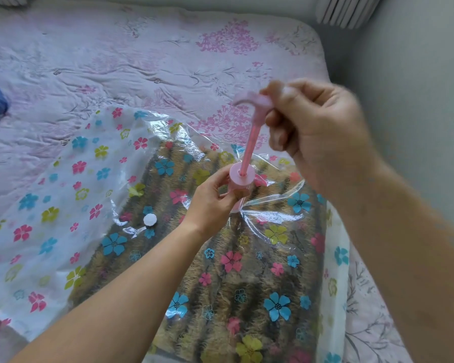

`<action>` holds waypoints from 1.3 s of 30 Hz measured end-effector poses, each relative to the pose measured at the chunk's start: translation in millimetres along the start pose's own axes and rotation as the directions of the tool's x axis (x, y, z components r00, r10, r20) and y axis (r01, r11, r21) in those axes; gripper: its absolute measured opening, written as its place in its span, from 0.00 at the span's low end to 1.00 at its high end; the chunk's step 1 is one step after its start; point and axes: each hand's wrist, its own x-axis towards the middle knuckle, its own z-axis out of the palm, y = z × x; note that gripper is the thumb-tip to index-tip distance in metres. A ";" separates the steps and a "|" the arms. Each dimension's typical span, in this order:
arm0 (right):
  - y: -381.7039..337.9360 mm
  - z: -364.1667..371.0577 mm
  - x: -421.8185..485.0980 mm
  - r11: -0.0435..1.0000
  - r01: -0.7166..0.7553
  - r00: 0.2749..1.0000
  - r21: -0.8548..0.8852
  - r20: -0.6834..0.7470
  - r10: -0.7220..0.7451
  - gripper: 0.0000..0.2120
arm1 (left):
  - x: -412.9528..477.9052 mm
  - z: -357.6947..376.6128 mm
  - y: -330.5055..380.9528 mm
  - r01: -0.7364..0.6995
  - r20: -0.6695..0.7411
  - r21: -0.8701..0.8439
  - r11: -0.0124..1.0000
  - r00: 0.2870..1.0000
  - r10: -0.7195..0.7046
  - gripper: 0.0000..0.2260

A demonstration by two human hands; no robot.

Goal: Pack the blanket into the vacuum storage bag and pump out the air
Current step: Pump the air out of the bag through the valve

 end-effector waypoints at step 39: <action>51.9 7.2 -18.3 0.958 -0.191 0.980 -0.213 -0.091 0.175 0.09 | -3.7 -2.3 -2.2 0.009 -0.024 -0.008 1.000 1.000 -0.009 0.17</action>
